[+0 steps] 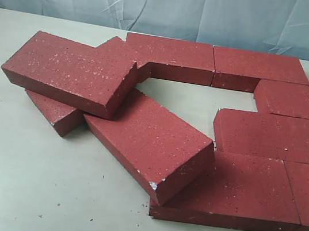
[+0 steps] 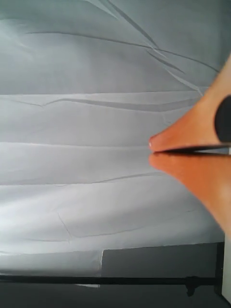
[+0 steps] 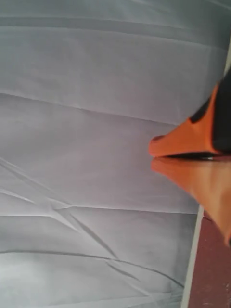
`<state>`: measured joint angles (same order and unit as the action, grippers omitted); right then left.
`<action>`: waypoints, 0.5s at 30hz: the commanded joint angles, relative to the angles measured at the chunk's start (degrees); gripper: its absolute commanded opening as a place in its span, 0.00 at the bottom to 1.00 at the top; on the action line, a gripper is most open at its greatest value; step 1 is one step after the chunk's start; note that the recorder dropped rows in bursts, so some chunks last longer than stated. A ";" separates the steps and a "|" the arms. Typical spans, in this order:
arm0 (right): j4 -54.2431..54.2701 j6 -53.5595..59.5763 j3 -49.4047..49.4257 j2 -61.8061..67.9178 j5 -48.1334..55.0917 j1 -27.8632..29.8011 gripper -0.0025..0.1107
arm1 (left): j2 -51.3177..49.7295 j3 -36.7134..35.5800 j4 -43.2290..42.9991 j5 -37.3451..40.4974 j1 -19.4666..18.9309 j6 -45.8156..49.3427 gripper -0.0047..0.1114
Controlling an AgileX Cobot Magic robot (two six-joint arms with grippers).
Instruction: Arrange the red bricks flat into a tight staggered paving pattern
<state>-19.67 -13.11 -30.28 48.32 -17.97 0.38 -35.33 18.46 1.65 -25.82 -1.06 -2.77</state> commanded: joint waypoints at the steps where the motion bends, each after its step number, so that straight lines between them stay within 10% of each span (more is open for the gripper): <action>1: -1.66 0.00 -4.67 7.04 5.76 0.21 0.02 | -10.14 6.02 -5.11 2.28 -0.03 -0.26 0.04; 15: -2.27 1.79 -17.01 22.71 33.06 -4.00 0.02 | -35.91 21.89 -9.46 24.37 0.11 -0.26 0.04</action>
<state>-21.90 -12.87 -44.88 69.20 7.88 -1.39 -69.04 38.35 -7.40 -6.27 -1.06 -2.77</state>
